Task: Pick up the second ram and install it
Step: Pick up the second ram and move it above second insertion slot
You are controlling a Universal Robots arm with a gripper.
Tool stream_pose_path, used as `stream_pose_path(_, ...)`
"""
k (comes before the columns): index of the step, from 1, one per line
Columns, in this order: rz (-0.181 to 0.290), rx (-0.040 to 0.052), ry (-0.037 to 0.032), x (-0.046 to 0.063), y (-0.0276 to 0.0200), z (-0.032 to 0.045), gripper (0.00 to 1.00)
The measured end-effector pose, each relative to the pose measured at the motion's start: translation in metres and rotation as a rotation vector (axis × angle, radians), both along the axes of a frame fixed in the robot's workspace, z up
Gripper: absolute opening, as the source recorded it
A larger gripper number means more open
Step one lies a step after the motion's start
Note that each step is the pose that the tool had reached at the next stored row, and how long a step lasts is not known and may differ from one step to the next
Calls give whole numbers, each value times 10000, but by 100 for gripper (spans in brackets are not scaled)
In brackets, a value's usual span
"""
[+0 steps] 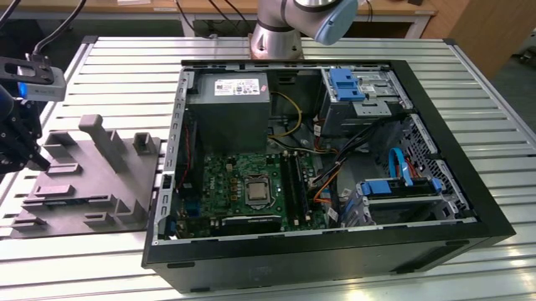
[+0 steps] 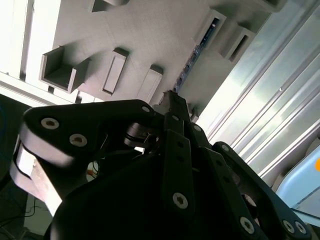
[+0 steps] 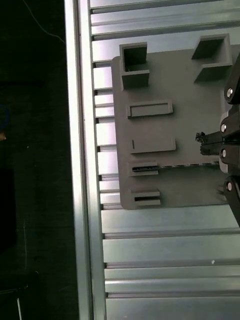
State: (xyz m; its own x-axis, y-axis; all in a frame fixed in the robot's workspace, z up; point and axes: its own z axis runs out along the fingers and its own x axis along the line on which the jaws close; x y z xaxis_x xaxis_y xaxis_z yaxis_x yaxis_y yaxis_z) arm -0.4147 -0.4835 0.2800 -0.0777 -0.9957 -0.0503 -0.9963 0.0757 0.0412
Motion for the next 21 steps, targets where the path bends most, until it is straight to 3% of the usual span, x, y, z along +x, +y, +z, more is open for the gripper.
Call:
stream_pose_path(5,0,-109,0,0,0,-55,10)
stream_pose_path(21,-2,-120,0,-1,-12,-234,10)
